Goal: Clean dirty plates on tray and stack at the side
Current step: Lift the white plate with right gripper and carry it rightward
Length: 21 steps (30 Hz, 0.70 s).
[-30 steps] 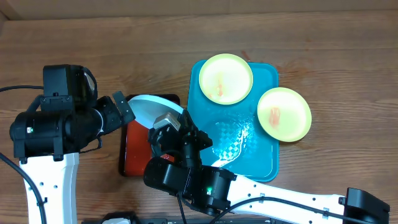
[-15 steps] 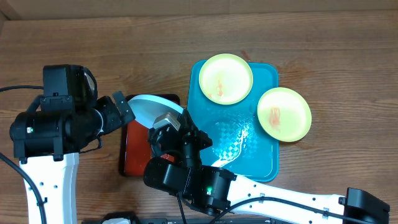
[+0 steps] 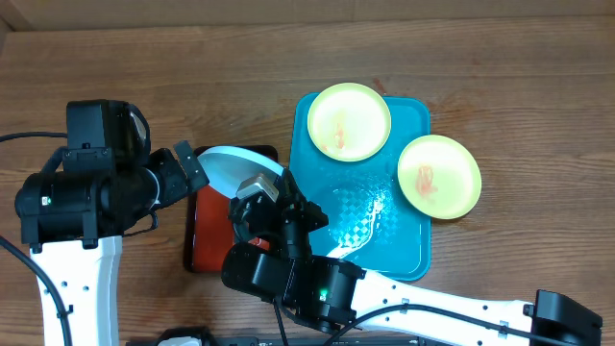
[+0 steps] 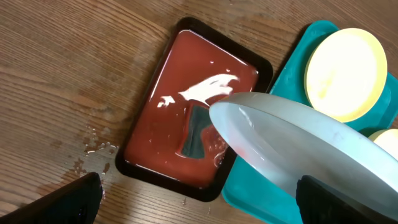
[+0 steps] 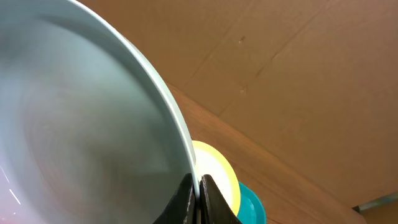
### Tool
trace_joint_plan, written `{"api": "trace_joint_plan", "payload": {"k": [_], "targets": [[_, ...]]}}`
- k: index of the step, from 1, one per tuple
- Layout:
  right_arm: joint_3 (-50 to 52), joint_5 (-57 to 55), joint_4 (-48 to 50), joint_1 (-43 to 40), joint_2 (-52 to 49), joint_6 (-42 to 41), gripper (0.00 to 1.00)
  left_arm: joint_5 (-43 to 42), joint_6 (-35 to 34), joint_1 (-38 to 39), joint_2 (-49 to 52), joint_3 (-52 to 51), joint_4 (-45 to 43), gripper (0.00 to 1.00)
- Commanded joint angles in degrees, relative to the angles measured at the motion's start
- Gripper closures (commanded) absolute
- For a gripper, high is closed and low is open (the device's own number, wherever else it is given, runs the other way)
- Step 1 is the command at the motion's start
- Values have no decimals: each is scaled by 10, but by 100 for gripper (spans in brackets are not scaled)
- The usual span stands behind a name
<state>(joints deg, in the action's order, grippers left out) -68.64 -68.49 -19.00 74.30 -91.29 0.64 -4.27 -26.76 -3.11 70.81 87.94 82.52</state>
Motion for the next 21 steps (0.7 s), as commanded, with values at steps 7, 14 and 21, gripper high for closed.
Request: {"api": "trace_joint_plan", "payload": {"k": [7,14,21], "targets": [[-11,-15,5,2,3,-2,96,4,11,-2,3,10,0,0],[-11,78,-54,-59,3,-215,96,4,11,-2,3,10,0,0],[-47,466,-119,-229,31,-296,96,4,11,-2,3,10,0,0]]}}
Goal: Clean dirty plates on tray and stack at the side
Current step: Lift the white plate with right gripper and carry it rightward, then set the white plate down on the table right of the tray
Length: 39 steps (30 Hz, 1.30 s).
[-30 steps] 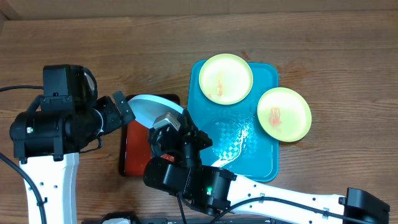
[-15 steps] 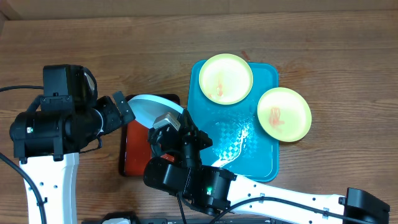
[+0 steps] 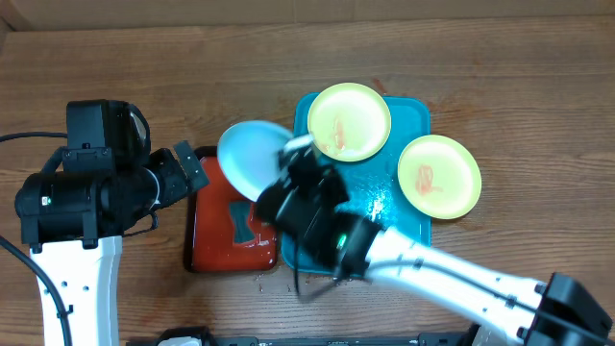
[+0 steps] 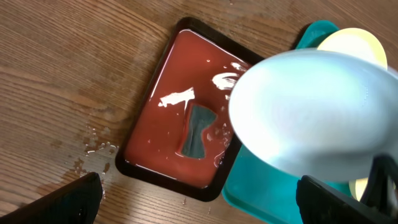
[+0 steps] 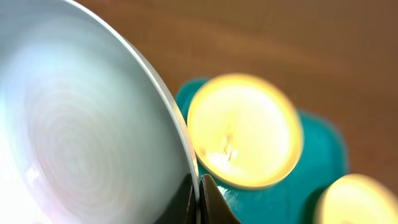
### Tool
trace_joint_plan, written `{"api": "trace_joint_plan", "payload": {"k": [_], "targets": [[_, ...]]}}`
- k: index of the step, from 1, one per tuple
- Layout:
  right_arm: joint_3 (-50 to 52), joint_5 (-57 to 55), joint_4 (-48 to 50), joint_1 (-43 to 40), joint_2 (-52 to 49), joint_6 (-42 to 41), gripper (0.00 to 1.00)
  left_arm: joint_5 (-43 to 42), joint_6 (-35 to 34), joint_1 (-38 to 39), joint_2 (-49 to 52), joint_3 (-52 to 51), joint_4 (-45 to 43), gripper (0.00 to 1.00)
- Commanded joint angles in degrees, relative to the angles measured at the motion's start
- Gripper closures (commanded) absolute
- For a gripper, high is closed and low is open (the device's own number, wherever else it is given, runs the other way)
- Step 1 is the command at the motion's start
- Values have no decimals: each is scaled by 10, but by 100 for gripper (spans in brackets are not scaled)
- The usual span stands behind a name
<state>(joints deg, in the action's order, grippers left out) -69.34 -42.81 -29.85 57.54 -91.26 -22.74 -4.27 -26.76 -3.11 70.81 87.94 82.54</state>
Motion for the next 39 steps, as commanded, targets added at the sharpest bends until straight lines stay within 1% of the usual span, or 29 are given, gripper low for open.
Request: {"api": "trace_joint_plan", "payload": {"k": [1,5,7,9,14,16,19,22,24,26,30,34,35,36,37,39], "targets": [[-51,256,-25,-89,43,-63,96,4,11,-2,3,10,-1,0],[-90,395,-102,-226,91,-87,96,4,11,-2,3,10,-1,0],[-99,437,-149,-317,111,-105,96,4,11,-2,3,10,-1,0],[-99,462,-188,-412,121,-105,96,4,11,-2,3,10,-1,0],[-96,471,-276,-655,101,-98,96,4,11,-2,3,10,-1,0],[-92,468,-292,-736,82,-95,96,4,11,-2,3,10,-1,0],[-76,468,-290,-836,45,-75,96,4,11,-2,3,10,-1,0],[-57,454,-285,-912,-4,-72,96,4,11,-2,3,10,-1,0],[-40,454,-275,-947,-40,-73,96,4,11,-2,3,10,-1,0],[-25,455,-265,-964,-71,-72,96,4,11,-2,3,10,-1,0],[-2,454,-252,-963,-119,-70,96,4,11,-2,3,10,-1,0],[11,456,-235,-952,-124,-70,96,4,11,-2,3,10,-1,0],[11,460,-235,-948,-122,-70,85,4,11,-2,3,10,-1,0],[11,462,-237,-942,-116,-70,63,4,11,-2,3,10,-1,0],[11,462,-239,-936,-108,-70,55,4,11,-2,3,10,-1,0],[11,464,-243,-918,-87,-61,51,4,11,-2,3,10,-1,0]]}}
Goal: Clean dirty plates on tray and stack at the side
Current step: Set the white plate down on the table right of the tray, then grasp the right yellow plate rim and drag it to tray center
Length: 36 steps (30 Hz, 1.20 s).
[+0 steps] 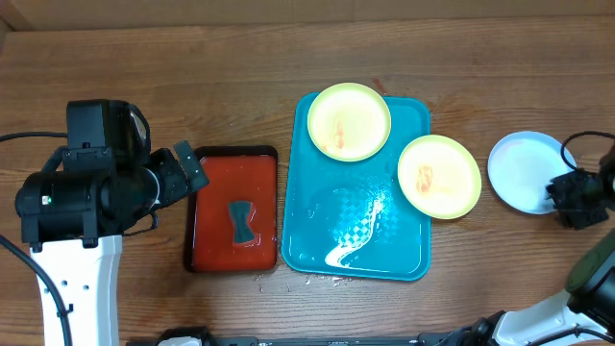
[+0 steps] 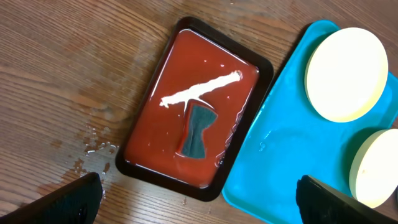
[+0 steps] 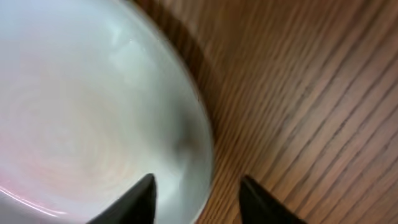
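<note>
Two yellow plates smeared with red sit on the teal tray: one at its top, the other hanging over its right edge. A pale blue plate lies flat on the table right of the tray. My right gripper is at that plate's right rim, open. In the right wrist view its fingers straddle the rim of the pale plate. My left gripper hangs open beside the red tray and holds nothing.
A dark-rimmed red tray holding water and a grey sponge lies left of the teal tray. Water droplets dot the wood near its lower left corner. The teal tray's lower half is wet.
The pale plate was held in my shut right gripper over the red tray's top right. Now it lies on the table right of the teal tray, and the gripper is open.
First my right gripper held the pale plate tilted over the red tray. Then it held the plate at the red tray's top right, by the teal tray's edge. Now the plate rests at the far right, released. The left arm stayed still throughout.
</note>
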### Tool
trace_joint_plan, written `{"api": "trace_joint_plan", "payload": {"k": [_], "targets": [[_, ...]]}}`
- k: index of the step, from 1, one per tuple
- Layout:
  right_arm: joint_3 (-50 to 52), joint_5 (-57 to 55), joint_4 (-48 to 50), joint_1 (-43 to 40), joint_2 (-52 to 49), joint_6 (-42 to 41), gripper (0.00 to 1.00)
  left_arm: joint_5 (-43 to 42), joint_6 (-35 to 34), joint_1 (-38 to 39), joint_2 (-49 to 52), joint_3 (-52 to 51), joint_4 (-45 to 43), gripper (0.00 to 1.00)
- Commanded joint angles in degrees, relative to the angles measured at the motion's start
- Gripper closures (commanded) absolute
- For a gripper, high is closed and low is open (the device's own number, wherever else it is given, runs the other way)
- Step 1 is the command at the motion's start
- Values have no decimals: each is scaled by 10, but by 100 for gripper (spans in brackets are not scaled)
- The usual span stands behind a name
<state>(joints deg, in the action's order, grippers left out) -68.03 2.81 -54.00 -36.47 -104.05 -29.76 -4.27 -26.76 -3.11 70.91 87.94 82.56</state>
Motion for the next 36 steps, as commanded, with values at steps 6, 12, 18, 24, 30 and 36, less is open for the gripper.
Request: {"api": "trace_joint_plan", "payload": {"k": [6,12,18,24,30,36], "targets": [[-2,34,-24,122,116,60,41,4,11,-2,2,10,-1,0],[19,-4,-17,228,106,107,41,4,11,-2,2,10,-1,0],[134,-62,139,269,104,107,41,4,11,-2,2,10,-1,0],[203,-30,225,269,104,108,49,4,11,-2,2,10,-1,0],[208,25,233,269,104,107,96,4,11,-2,2,10,-1,0],[183,44,191,271,129,107,96,4,11,-2,2,10,-1,0]]}}
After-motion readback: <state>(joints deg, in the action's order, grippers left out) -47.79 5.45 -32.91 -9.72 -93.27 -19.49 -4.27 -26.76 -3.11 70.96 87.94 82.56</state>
